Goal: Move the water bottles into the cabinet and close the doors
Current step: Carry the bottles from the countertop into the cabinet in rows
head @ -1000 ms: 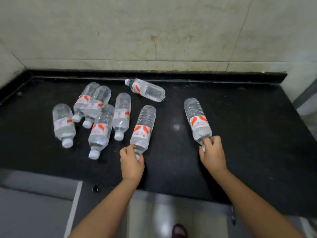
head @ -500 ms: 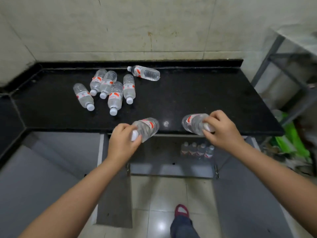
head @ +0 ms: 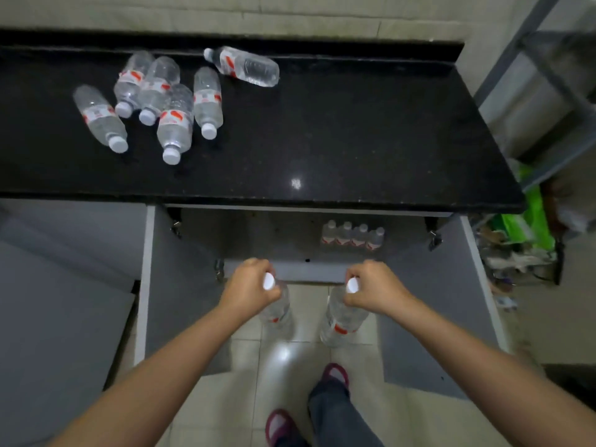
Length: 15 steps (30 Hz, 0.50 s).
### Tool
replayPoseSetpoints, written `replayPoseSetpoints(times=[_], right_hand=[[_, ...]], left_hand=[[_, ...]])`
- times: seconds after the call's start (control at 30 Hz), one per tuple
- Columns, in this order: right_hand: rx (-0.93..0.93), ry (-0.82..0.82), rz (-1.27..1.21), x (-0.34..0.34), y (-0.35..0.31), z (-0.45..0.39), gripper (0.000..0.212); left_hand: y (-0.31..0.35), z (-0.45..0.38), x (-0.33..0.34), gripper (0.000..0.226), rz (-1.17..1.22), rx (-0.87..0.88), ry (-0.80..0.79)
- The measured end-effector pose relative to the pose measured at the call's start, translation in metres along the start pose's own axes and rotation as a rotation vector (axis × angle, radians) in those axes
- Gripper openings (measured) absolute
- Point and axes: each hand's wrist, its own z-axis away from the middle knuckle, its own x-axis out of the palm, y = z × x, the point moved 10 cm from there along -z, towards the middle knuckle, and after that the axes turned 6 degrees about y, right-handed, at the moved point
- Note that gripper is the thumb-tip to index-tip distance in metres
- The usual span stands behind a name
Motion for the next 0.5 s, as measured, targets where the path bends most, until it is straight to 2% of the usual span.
replayPoseSetpoints(times=[0.07, 0.2, 0.33, 0.5], right_hand=[[0.026, -0.024, -0.008, 0.024, 0.017, -0.023, 0.024], [0.083, -0.008, -0.061, 0.064, 0.047, -0.077, 0.029], [0.089, -0.027, -0.062, 0.116, 0.075, -0.142, 0.032], [0.103, 0.033, -0.045, 0.185, 0.113, -0.223, 0.033]], left_hand=[[-0.012, -0.015, 0.029, 0.021, 0.005, -0.046, -0.022], [-0.043, -0.059, 0.088, 0.026, 0.0, -0.175, -0.04], [-0.085, -0.114, 0.142, 0.023, 0.034, -0.273, 0.01], [-0.134, -0.178, 0.211, 0.022, -0.009, -0.27, 0.018]])
